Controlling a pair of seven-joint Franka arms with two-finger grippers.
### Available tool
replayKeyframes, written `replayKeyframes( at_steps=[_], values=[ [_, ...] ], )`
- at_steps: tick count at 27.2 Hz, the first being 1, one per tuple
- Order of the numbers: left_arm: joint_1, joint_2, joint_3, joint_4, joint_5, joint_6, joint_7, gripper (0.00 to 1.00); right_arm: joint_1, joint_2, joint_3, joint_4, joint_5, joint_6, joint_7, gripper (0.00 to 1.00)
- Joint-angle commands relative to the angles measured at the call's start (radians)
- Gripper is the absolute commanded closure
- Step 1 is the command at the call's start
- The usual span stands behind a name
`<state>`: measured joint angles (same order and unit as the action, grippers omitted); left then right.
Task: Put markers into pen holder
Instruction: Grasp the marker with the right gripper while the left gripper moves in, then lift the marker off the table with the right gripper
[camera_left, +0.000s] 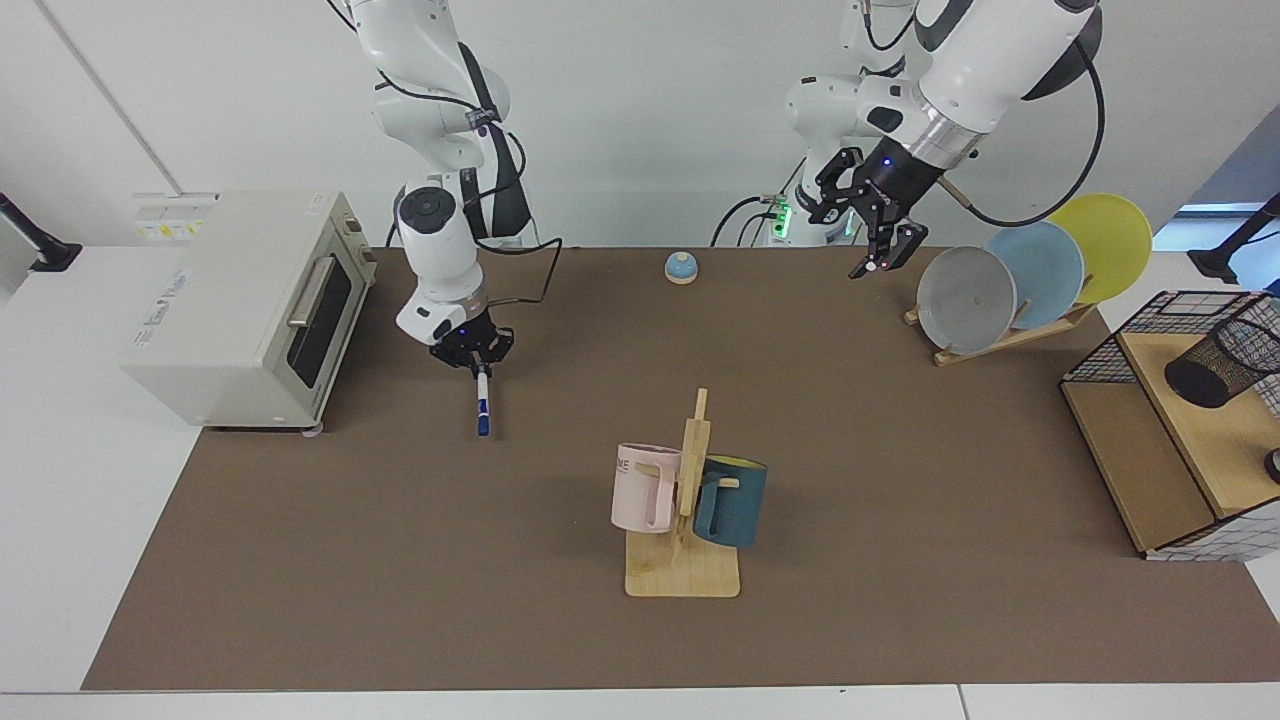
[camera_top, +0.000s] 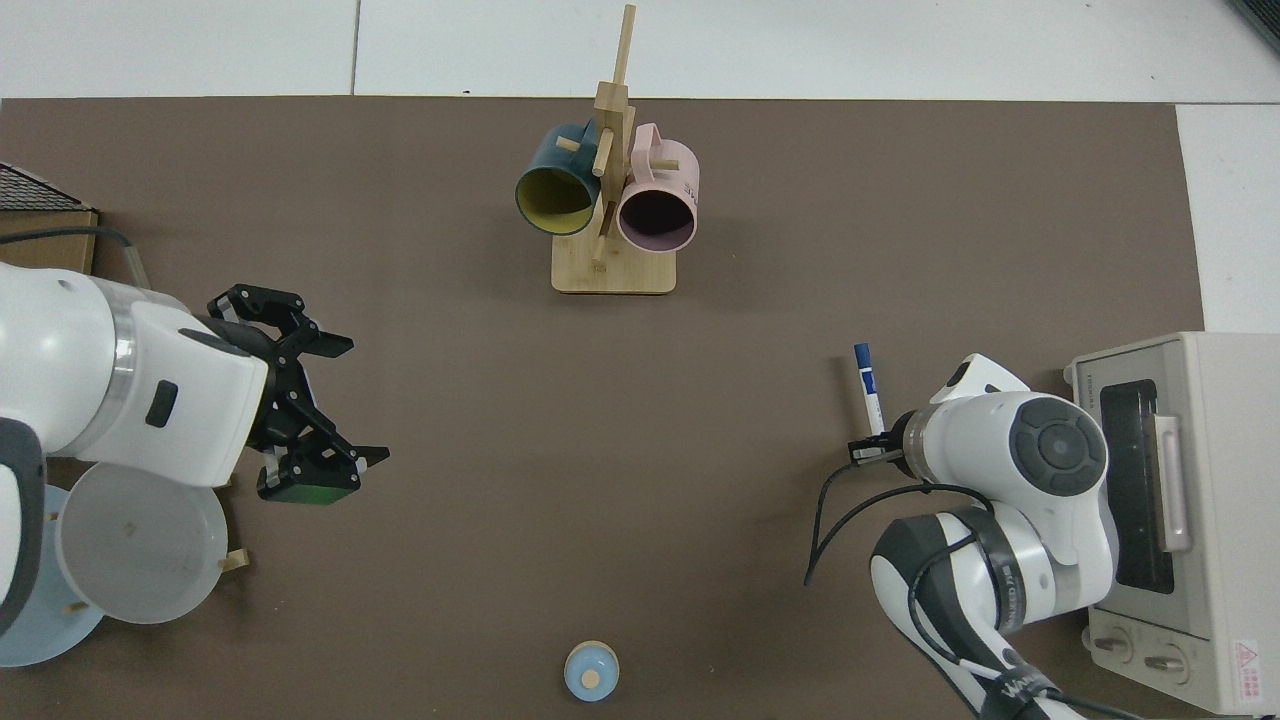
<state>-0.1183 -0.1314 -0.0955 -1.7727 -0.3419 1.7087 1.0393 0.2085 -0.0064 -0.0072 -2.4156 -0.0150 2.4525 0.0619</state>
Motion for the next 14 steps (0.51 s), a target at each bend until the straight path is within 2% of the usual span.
replayKeyframes(
  at_steps=[1, 7, 9, 14],
  values=[
    [0.005, -0.010, 0.007, -0.024, -0.022, 0.068, 0.140, 0.00, -0.003, -0.013, 0.001, 0.020, -0.011, -0.033, -0.022, 1.00],
    [0.005, -0.011, 0.010, -0.028, -0.045, 0.063, 0.148, 0.00, 0.002, -0.039, 0.003, 0.067, -0.011, -0.061, -0.066, 1.00],
    [0.005, -0.011, 0.010, -0.028, -0.043, 0.060, 0.153, 0.00, 0.005, -0.056, 0.010, 0.117, -0.020, -0.121, -0.100, 1.00],
    [0.003, -0.011, 0.008, -0.028, -0.028, 0.054, 0.186, 0.00, 0.009, -0.064, 0.044, 0.321, -0.026, -0.363, -0.166, 1.00]
  ],
)
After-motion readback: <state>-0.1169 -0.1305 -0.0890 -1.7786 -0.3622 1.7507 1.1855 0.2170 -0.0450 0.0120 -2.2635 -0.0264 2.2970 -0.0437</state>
